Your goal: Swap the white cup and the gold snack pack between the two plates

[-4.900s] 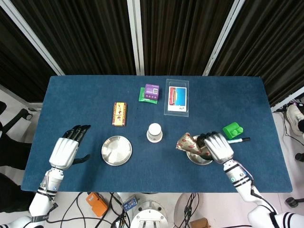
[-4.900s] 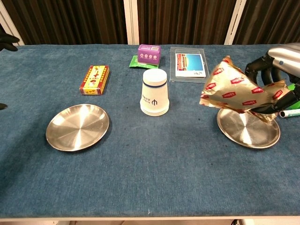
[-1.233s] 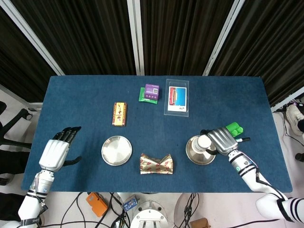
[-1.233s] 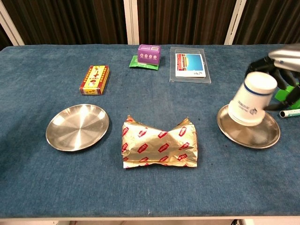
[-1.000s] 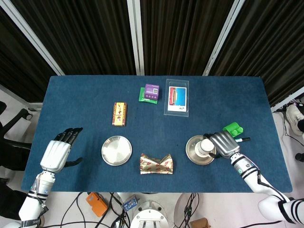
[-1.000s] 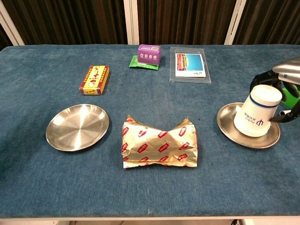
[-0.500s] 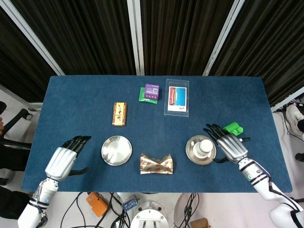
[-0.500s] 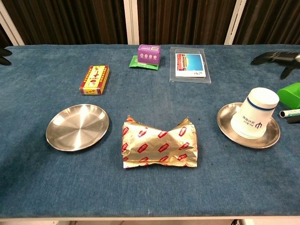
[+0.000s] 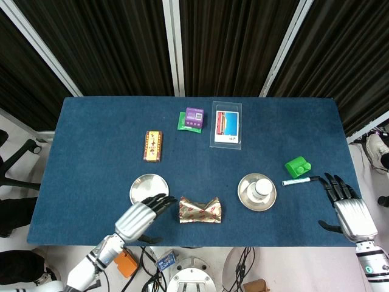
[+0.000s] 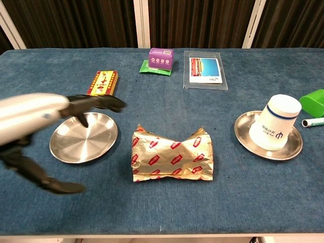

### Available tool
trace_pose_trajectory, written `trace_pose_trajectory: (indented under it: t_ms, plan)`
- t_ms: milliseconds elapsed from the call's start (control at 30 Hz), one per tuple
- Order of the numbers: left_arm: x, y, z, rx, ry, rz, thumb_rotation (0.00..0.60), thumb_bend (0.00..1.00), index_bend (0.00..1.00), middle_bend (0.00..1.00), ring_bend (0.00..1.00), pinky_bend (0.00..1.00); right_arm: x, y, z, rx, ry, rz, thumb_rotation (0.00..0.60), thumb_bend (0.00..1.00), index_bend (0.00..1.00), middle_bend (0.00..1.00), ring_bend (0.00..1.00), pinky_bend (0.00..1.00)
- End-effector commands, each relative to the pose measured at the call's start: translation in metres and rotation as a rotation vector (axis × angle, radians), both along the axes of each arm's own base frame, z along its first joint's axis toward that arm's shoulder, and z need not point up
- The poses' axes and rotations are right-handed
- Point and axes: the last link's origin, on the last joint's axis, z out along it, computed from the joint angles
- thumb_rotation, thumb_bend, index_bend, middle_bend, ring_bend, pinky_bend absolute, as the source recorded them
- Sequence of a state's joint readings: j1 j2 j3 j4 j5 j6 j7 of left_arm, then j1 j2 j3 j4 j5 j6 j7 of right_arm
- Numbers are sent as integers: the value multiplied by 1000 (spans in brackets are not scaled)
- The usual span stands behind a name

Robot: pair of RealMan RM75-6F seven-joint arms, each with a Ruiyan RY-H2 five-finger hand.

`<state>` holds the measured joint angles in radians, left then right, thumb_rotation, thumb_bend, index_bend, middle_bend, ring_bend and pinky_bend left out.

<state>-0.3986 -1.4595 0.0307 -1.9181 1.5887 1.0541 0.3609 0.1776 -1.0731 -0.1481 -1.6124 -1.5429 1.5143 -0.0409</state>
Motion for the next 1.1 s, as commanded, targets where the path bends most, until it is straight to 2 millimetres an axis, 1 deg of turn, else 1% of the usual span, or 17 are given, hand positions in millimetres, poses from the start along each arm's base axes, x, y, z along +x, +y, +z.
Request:
trace_pose_trajectory:
  t_ms: [33, 67, 200, 400, 467, 500, 567, 633, 667, 767, 800, 867, 933, 1000, 1100]
  plan:
    - [35, 10, -44, -14, 30, -54, 600, 84, 82, 98, 94, 253, -12, 11, 18, -35, -51, -35, 600, 164, 0, 0, 0, 212]
    - [40, 13, -53, -8, 38, -54, 600, 85, 82, 98, 94, 253, -13, 11, 20, -29, -61, -38, 600, 164, 0, 0, 0, 212]
    - [48, 18, -76, -3, 70, -41, 600, 86, 82, 98, 94, 253, -17, 10, 24, -20, -68, -49, 600, 164, 0, 0, 0, 210]
    - [56, 25, -94, 38, 102, -40, 600, 87, 109, 98, 93, 253, -17, 8, 24, 15, -73, -60, 600, 165, 0, 0, 0, 210]
    - [57, 28, -99, 45, 113, -32, 600, 90, 129, 102, 97, 253, -16, 8, 24, 20, -73, -60, 600, 164, 0, 0, 0, 210]
    - [57, 29, -101, 48, 116, -28, 600, 95, 157, 116, 108, 253, -16, 8, 24, 21, -74, -62, 600, 164, 0, 0, 0, 210]
    - [57, 31, -104, 57, 122, -20, 600, 108, 228, 160, 146, 255, -16, 7, 24, 21, -75, -66, 600, 165, 0, 0, 0, 210]
    - [59, 34, -108, 78, 124, -18, 600, 129, 313, 239, 216, 282, -17, 6, 24, 21, -75, -72, 600, 165, 0, 0, 0, 210]
    - [60, 35, -110, 90, 127, -20, 600, 136, 338, 266, 240, 295, -17, 6, 24, 23, -77, -74, 600, 165, 0, 0, 0, 210]
    - [62, 37, -117, 113, 125, -22, 600, 175, 442, 396, 360, 374, -18, 5, 25, 26, -78, -80, 600, 165, 0, 0, 0, 209]
    - [62, 37, -119, 118, 124, -23, 600, 188, 466, 425, 387, 389, -18, 5, 25, 26, -79, -81, 600, 165, 0, 0, 0, 209]
    - [63, 38, -122, 134, 120, -26, 600, 240, 539, 514, 462, 432, -18, 5, 25, 27, -80, -82, 600, 165, 0, 0, 0, 209]
    - [65, 38, -123, 154, 106, -32, 600, 293, 593, 564, 492, 453, -18, 6, 25, 27, -80, -81, 600, 165, 0, 0, 0, 210]
    - [66, 38, -119, 188, 87, -49, 600, 336, 633, 601, 517, 466, -18, 6, 26, 27, -79, -81, 600, 165, 0, 0, 0, 210]
    - [67, 37, -107, 238, 52, -73, 600, 349, 645, 624, 535, 478, -18, 6, 25, 30, -78, -83, 600, 165, 0, 0, 0, 210]
